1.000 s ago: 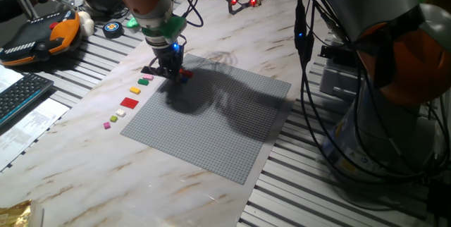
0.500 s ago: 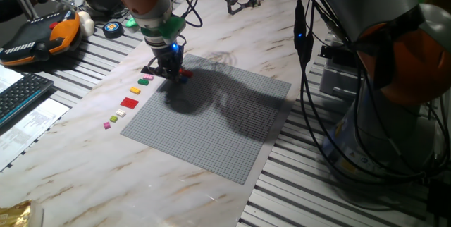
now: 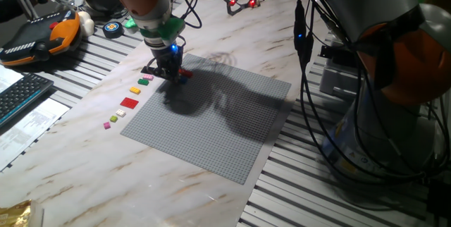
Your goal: Stack small Lego blocks one on top of the other
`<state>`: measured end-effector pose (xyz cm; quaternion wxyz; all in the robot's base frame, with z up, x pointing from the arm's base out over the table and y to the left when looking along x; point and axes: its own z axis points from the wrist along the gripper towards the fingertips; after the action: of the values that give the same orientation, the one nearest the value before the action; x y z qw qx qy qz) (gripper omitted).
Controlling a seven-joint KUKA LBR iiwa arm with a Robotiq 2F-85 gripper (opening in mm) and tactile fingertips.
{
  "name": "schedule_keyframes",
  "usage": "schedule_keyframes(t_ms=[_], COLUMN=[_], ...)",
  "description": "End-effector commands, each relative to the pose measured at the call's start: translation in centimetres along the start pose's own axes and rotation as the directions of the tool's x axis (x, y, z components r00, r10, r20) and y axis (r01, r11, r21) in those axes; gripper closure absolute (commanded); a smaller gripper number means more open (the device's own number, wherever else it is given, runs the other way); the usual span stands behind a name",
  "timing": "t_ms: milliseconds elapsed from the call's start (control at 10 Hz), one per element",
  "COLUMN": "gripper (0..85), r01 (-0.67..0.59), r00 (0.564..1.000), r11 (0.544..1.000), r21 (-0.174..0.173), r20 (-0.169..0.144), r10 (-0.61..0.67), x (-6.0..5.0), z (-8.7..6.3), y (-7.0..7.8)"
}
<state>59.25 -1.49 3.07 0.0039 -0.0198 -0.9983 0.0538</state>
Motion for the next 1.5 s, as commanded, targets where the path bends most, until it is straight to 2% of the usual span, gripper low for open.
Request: schedule_keyframes(t_ms=[0,200,400,900,1400], gripper=[81.0,81.0,80.7,80.0,68.7], r01=[0.001,0.006,0.011,0.011,0.004], r00=[1.000,1.000,1.000,1.000,1.000], r11=[1.000,1.000,1.000,1.000,1.000], r21=[0.001,-0.002,-0.024,-0.028,-0.020], r20=[0.000,0.000,-0.007,-0.006,-0.007], r10=[-0.001,-0.006,-0.011,-0.011,-0.005], x=[0.05,0.07,0.08,0.13,0.08], z=[0.08,0.21,0.44,0.56,0.43], y=[-0.04,-0.17,-0.40,-0.50,-0.37])
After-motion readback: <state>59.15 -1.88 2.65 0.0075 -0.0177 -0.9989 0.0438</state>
